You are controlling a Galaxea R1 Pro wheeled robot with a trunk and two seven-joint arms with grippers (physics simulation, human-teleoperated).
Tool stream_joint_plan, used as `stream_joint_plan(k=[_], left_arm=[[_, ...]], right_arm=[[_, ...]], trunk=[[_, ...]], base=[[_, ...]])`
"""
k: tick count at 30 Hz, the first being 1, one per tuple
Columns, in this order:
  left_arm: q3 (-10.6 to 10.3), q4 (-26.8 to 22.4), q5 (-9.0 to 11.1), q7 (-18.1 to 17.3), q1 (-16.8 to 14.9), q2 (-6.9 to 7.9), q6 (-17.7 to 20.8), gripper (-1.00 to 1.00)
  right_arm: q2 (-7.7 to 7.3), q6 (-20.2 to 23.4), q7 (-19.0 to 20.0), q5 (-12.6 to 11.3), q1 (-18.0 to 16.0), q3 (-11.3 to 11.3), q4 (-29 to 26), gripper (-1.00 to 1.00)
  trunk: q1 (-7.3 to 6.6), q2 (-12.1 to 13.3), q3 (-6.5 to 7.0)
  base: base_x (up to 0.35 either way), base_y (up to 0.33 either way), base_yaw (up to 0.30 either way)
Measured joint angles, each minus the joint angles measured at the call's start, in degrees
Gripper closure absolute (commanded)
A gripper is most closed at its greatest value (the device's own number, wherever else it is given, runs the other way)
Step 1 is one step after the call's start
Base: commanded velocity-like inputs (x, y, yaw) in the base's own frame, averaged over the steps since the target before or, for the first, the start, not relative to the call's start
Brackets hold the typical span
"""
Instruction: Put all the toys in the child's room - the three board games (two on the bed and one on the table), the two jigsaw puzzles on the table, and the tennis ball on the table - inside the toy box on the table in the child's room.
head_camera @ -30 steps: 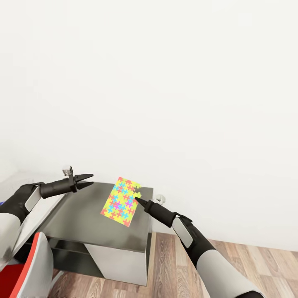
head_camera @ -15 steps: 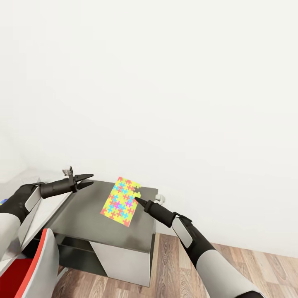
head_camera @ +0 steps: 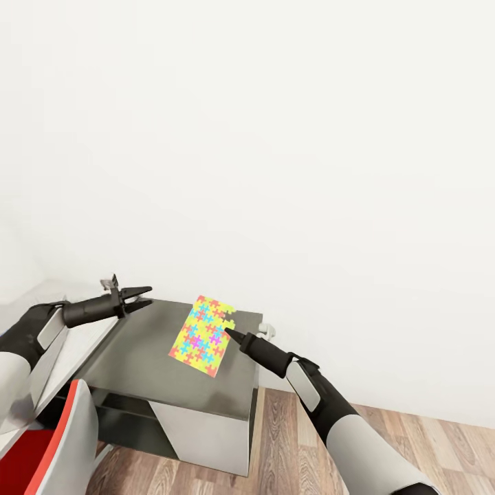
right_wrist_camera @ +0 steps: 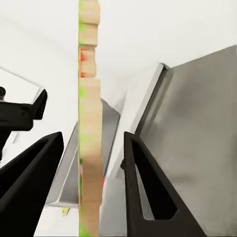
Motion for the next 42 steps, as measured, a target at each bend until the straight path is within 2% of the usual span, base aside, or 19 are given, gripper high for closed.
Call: stream_joint_plan(k=[4,5,7,9,11,13,16,20,27,42], left_arm=[[0.0,-0.1,-0.3,0.3,-0.5,2.71,3.0,-1.00],[0.0,-0.1,-0.4,0.3,-0.6,3.01,3.8,-1.00],[0.0,-0.1,-0.4,0.4,-1.2,4.31,6.7,-1.00],[0.0,-0.1,-0.4,0.5,-2.0,5.67,8.2,-1.00],[0.0,-0.1,-0.4,0.6,-2.8,7.19,9.1,-1.00],[-0.1,-0.1,-0.4,0.6,-3.2,7.91,9.5,-1.00],[-0.3,-0.1,-0.4,0.6,-3.4,8.33,9.5,-1.00],[-0.4,-0.1,-0.5,0.6,-3.4,8.54,9.3,-1.00],[-0.5,-0.1,-0.5,0.5,-3.4,9.89,9.2,-1.00],[-0.5,-0.1,-0.5,0.6,-3.4,10.38,8.8,-1.00]], right_arm=[[0.28,8.4,-1.3,-0.1,-0.3,-0.2,-1.1,1.00],[0.28,9.2,-1.8,-0.1,-0.3,-0.2,-1.7,1.00],[0.28,11.3,-5.1,-0.5,-0.4,-0.3,-5.6,1.00],[0.27,12.3,-8.2,-1.6,-0.5,-0.4,-9.7,1.00],[0.27,14.5,-12.1,-4.4,-0.5,-0.5,-15.1,1.00],[0.27,17.2,-16.0,-6.8,-0.4,-0.4,-19.0,1.00],[0.26,19.1,-19.4,-8.4,-0.4,-0.4,-21.2,1.00],[0.26,19.7,-20.5,-8.8,-0.4,-0.3,-21.8,1.00],[0.26,19.6,-20.9,-8.9,-0.4,-0.1,-22.0,1.00],[0.26,19.2,-22.1,-8.2,-0.5,0.2,-21.8,1.00]], trunk=[[0.00,0.0,0.00],[0.00,0.0,0.00],[0.00,0.0,0.01],[0.00,0.0,0.01],[-0.01,0.0,0.01],[0.00,0.0,0.01],[0.00,0.0,0.04],[0.00,0.0,0.12],[0.01,0.0,0.24],[0.00,0.0,0.25]], base=[[0.000,0.000,0.000],[0.000,0.000,0.000],[0.000,0.000,0.000],[0.000,0.000,0.000],[0.000,0.000,0.000],[0.000,0.000,0.036],[0.000,0.000,0.178],[0.000,0.000,0.249],[-0.018,0.000,0.276],[-0.017,0.000,0.282]])
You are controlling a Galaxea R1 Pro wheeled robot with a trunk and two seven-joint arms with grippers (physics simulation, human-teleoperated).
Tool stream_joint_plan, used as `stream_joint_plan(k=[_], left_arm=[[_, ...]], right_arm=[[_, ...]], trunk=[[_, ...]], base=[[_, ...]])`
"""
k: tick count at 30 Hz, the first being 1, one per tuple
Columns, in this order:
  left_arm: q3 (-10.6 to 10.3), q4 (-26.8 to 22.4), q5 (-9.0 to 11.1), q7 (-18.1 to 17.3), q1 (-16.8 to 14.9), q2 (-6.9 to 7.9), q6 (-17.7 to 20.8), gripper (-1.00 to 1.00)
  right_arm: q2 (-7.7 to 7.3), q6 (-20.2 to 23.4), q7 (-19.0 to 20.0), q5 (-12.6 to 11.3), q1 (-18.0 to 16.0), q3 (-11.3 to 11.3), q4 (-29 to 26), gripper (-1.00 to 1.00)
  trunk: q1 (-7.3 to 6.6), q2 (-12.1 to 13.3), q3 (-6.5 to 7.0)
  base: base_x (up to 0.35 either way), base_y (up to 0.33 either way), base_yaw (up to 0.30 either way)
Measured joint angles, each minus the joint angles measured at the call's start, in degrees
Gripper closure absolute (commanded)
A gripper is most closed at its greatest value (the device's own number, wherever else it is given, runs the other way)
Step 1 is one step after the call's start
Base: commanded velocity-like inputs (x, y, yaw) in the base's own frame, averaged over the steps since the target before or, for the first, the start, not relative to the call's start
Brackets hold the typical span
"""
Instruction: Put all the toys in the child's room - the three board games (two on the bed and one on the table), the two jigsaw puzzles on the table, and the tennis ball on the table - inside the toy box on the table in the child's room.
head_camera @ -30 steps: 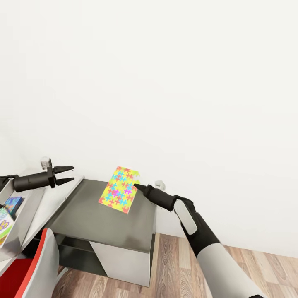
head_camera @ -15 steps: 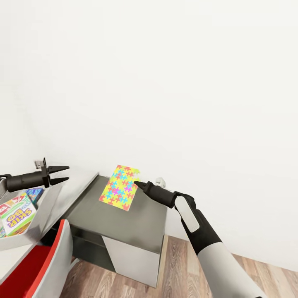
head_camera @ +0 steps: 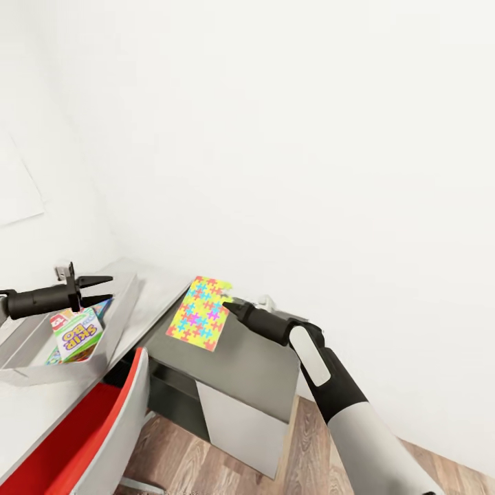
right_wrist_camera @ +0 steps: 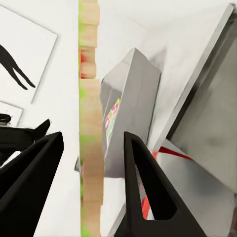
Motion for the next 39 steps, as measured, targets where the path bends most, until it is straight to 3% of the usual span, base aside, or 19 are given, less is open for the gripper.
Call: stream_joint_plan(k=[5,9,13,17,20,27,39], left_arm=[[0.0,0.1,-0.1,0.1,0.0,1.25,-0.1,-1.00],[0.0,0.3,-0.2,0.2,0.1,2.69,-0.2,-1.00],[0.0,0.4,-1.4,0.1,0.2,5.24,-0.2,-1.00],[0.0,0.4,-1.9,0.1,0.4,6.31,-0.2,-1.00],[0.0,0.4,-2.3,0.1,0.5,6.48,-0.9,-1.00],[0.0,0.4,-5.3,0.1,0.6,6.49,-2.1,-1.00],[0.3,0.4,-5.0,-0.4,0.6,5.31,-2.3,-1.00]], right_arm=[[0.00,0.0,-5.9,-0.6,-0.3,0.0,-0.2,1.00],[0.00,-0.1,-7.3,-0.8,-0.4,0.1,-0.2,1.00],[0.00,-0.1,-8.4,-1.0,-1.3,0.1,-1.9,1.00],[0.00,0.0,-10.2,-0.9,-1.8,0.1,-3.0,1.00],[0.00,0.1,-10.6,-0.9,-1.9,0.1,-3.2,1.00],[0.00,0.4,-10.7,-0.9,-1.9,0.1,-3.3,1.00],[0.00,1.1,-10.2,-1.0,-1.9,-0.4,-5.9,1.00]], trunk=[[0.00,0.0,0.00],[0.00,0.0,0.00],[0.00,0.0,0.00],[0.00,0.0,0.00],[0.00,0.0,0.00],[0.00,0.0,0.00],[0.00,0.0,0.00]], base=[[0.000,0.000,0.283],[0.000,0.000,0.283],[0.000,0.000,0.283],[0.000,0.000,0.283],[0.000,0.000,0.283],[0.000,0.000,0.283],[0.000,0.000,0.282]])
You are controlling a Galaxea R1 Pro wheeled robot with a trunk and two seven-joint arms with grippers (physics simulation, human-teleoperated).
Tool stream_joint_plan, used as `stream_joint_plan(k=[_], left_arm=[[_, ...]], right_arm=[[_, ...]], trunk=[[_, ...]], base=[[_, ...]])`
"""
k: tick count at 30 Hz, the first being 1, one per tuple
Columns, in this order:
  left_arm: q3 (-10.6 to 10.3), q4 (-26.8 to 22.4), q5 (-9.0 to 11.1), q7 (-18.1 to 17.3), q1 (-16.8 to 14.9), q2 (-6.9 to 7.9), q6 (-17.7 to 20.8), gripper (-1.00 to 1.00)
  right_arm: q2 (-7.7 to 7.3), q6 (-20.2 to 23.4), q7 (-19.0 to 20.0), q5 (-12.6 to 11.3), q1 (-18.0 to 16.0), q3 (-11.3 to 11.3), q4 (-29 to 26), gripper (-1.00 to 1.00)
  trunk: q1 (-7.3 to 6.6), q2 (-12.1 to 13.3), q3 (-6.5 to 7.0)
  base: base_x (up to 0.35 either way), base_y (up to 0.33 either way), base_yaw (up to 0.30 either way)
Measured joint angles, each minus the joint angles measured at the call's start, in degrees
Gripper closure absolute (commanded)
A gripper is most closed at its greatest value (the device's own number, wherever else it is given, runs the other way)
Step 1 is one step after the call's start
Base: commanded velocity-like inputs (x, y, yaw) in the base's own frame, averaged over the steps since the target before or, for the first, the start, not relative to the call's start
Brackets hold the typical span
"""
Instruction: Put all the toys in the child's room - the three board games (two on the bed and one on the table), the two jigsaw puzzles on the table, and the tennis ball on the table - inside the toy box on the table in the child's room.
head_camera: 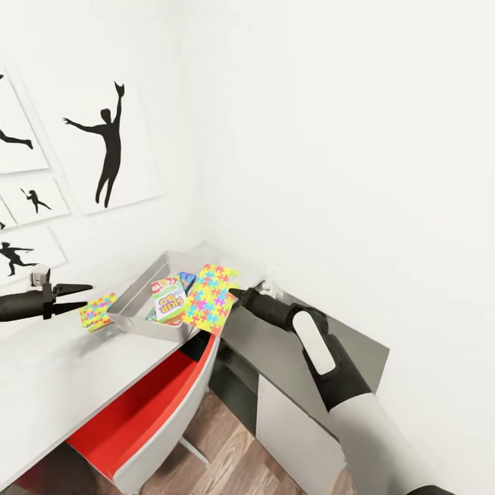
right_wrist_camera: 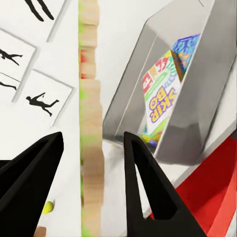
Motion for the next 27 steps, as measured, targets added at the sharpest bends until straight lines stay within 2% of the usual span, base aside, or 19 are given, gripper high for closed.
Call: stream_joint_plan(k=[3,6,13,21,27], left_arm=[[0.2,0.0,0.1,-0.1,0.0,-0.47,0.0,-1.00],[0.4,0.0,0.2,-0.1,-0.1,-0.56,0.0,-1.00],[0.3,0.1,0.3,-0.1,0.0,-0.68,0.0,-1.00],[0.3,0.1,0.1,0.3,0.0,-0.68,0.0,-1.00],[0.3,0.2,0.1,0.0,0.0,-0.69,-0.1,-1.00]], right_arm=[[0.00,2.6,-0.3,-0.2,0.0,-0.2,-4.4,1.00],[0.00,4.0,-0.6,-0.1,0.0,-0.1,-6.1,1.00],[0.00,4.4,-0.7,-0.1,0.0,-0.1,-6.8,1.00],[0.00,4.4,-0.6,0.0,0.0,-0.1,-6.6,1.00],[-0.01,4.3,-0.7,0.1,0.0,-0.2,-6.6,1.00]], trunk=[[0.00,0.0,0.00],[0.00,0.0,0.00],[-0.01,0.0,0.00],[-0.03,0.0,0.00],[0.00,0.0,0.00]], base=[[0.000,0.000,0.282],[0.000,0.000,0.283],[0.040,0.000,0.283],[0.263,0.000,0.282],[0.077,0.000,0.217]])
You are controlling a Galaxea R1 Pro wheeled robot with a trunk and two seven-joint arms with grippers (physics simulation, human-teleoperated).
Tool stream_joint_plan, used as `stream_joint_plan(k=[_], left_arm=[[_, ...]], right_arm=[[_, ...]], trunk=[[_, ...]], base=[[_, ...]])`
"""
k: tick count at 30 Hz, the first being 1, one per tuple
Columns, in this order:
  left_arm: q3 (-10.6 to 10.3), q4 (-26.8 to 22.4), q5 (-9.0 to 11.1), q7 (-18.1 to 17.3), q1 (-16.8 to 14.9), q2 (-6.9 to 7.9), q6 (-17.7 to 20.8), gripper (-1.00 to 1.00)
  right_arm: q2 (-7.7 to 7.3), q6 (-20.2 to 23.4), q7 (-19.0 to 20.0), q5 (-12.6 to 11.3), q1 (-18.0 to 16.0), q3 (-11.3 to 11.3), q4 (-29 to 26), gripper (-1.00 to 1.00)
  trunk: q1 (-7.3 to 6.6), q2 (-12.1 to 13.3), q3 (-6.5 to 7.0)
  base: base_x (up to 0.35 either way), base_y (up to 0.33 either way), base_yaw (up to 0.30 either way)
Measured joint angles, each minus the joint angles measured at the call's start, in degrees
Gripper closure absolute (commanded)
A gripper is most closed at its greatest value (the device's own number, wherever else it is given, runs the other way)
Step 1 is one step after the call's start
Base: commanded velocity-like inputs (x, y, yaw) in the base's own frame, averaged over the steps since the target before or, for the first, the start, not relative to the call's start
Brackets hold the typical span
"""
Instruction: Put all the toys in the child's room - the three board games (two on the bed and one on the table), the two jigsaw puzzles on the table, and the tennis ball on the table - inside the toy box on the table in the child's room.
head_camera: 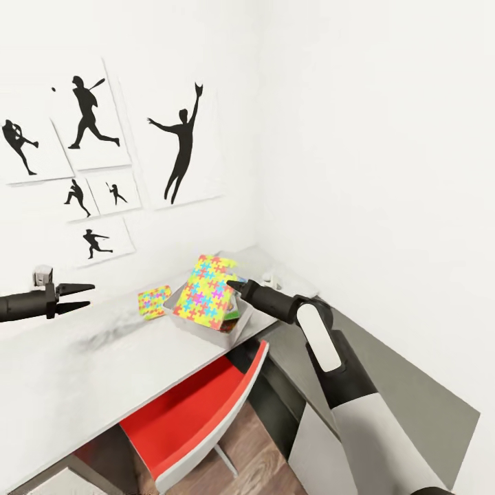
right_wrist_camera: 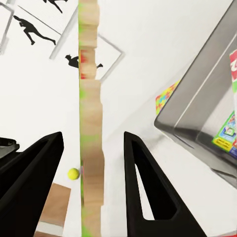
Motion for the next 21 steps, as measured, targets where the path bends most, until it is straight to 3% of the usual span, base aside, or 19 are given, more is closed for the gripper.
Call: stream_joint_plan(k=[7,10,13,17,20,21], left_arm=[[0.0,0.1,0.0,0.0,0.0,0.00,0.0,-1.00],[0.0,0.1,0.0,0.0,0.0,0.00,0.0,-1.00],[0.0,0.1,0.0,-0.1,0.0,0.00,-0.1,-1.00],[0.0,0.1,0.1,-0.1,0.0,0.00,-0.1,-1.00],[0.0,0.1,0.2,-0.1,0.0,0.00,-0.1,-1.00],[0.0,0.1,0.2,-0.1,0.0,0.00,-0.1,-1.00]], right_arm=[[-0.01,-0.2,-0.5,0.1,0.0,-0.5,0.0,1.00],[0.00,-0.2,-4.2,0.2,-0.6,-2.2,0.1,1.00],[0.01,-0.2,-8.9,-1.1,-3.4,-3.8,0.8,1.00],[0.02,-1.4,-16.0,-6.6,-10.8,-5.4,6.9,1.00],[0.02,-1.7,-18.2,-11.4,-17.0,-7.0,14.3,1.00],[0.02,-1.7,-18.3,-11.9,-18.0,-7.1,15.6,1.00]], trunk=[[0.00,0.0,0.00],[0.00,0.0,0.00],[0.00,0.0,0.01],[0.01,0.0,0.01],[0.00,0.0,0.01],[0.00,0.0,0.01]], base=[[0.006,0.099,0.026],[0.001,0.023,0.002],[0.000,0.007,0.001],[0.000,0.001,0.000],[0.000,0.000,0.000],[0.005,0.000,0.000]])
